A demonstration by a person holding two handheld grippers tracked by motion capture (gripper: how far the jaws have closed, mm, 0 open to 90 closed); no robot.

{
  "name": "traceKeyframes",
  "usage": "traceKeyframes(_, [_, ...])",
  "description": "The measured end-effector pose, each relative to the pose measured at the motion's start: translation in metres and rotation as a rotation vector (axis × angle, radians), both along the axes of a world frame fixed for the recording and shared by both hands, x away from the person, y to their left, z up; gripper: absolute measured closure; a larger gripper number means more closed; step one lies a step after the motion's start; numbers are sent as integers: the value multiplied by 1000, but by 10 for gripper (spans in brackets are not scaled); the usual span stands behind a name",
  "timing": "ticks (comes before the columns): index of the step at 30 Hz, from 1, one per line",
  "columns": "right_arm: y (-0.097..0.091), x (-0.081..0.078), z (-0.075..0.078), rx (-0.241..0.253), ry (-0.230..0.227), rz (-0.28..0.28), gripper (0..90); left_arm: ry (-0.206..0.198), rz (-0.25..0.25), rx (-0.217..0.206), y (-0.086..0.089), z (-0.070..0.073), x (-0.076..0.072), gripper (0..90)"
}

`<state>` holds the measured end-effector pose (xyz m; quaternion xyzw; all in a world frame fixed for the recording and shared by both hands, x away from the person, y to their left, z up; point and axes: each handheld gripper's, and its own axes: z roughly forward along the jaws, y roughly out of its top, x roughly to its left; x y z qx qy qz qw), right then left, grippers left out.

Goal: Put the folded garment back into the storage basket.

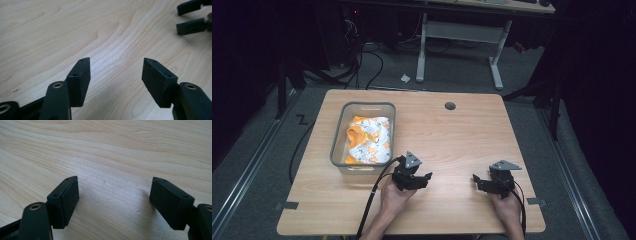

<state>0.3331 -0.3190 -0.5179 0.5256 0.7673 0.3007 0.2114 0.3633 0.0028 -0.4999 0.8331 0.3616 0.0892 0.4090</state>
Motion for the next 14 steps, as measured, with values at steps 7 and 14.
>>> traceKeyframes(7, [0, 0, 0, 0, -1, 2, 237, -10, 2, 109, -11, -17, 3, 397])
traceKeyframes(14, [0, 0, 0, -1, -2, 2, 237, -52, 20, 94, -10, -24, -1, 369])
